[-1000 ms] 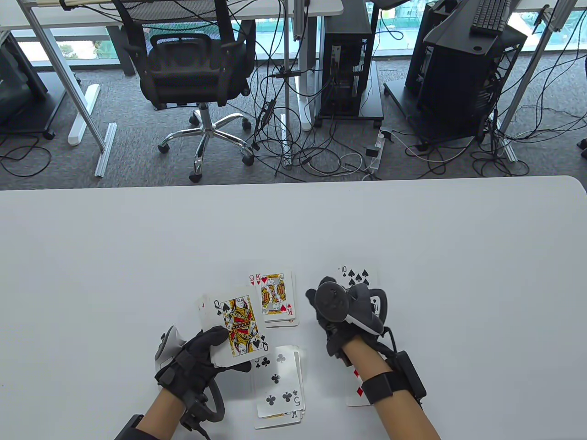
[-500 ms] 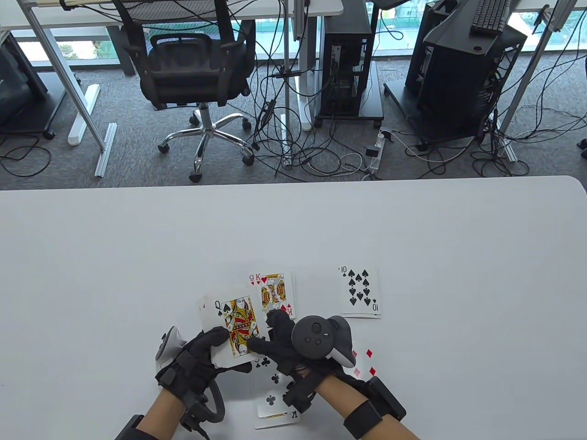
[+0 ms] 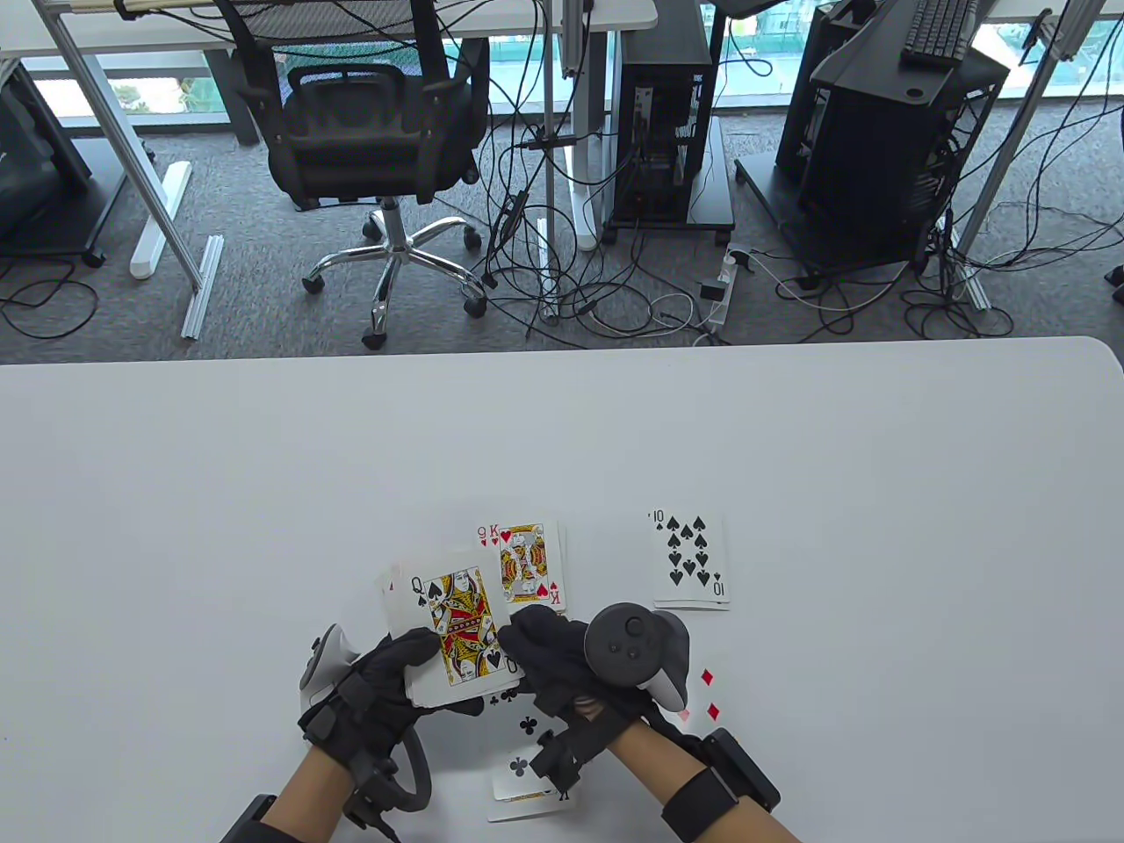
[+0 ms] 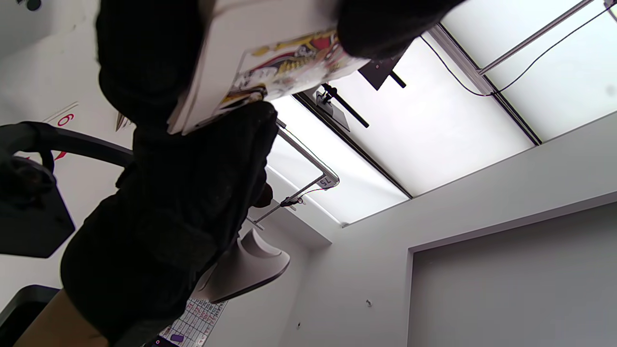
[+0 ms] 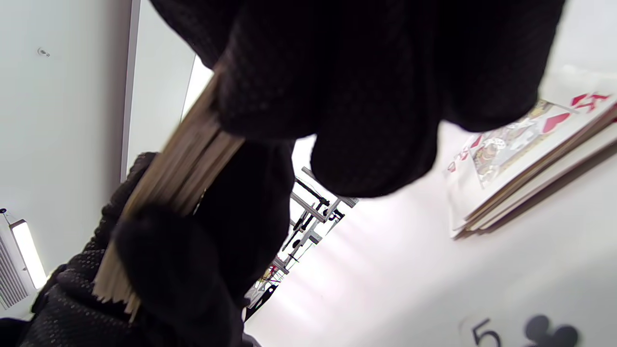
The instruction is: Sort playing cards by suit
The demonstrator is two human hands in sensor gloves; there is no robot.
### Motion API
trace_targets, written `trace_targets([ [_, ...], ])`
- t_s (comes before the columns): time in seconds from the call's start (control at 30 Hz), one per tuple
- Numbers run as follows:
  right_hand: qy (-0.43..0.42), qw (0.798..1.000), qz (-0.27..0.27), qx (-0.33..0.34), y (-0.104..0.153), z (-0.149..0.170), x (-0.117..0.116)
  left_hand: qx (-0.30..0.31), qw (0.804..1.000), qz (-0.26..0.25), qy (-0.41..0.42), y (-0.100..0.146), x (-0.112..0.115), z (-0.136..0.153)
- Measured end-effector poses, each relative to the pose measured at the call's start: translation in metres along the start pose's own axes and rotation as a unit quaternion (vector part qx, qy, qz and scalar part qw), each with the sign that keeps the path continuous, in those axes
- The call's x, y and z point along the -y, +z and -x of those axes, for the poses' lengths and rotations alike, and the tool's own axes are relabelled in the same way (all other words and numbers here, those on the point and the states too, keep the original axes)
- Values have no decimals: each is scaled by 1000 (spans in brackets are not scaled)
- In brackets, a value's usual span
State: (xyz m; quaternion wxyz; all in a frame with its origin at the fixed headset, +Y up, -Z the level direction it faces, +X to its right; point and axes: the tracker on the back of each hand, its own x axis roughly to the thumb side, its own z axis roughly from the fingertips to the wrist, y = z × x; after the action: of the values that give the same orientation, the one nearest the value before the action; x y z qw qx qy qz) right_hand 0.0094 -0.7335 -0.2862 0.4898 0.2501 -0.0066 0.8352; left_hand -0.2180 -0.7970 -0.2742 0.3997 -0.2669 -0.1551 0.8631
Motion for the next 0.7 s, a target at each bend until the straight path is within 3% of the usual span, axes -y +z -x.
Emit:
trace_targets([
  [0.2,43,999,-18,23,2,-8,-4,1,1000,8,2,0,1,0],
  [0.4,-30,999,-5,-8,0,-4,2,10,1000,13,9,-1,2,-1],
  [0.57,2,999,21,-27,-1,0,17,13,1000,9,5,-1,1,-1],
  [0.7,-20,998,34,-58,-1,7,33,15,1000,11,12,-2,2,0],
])
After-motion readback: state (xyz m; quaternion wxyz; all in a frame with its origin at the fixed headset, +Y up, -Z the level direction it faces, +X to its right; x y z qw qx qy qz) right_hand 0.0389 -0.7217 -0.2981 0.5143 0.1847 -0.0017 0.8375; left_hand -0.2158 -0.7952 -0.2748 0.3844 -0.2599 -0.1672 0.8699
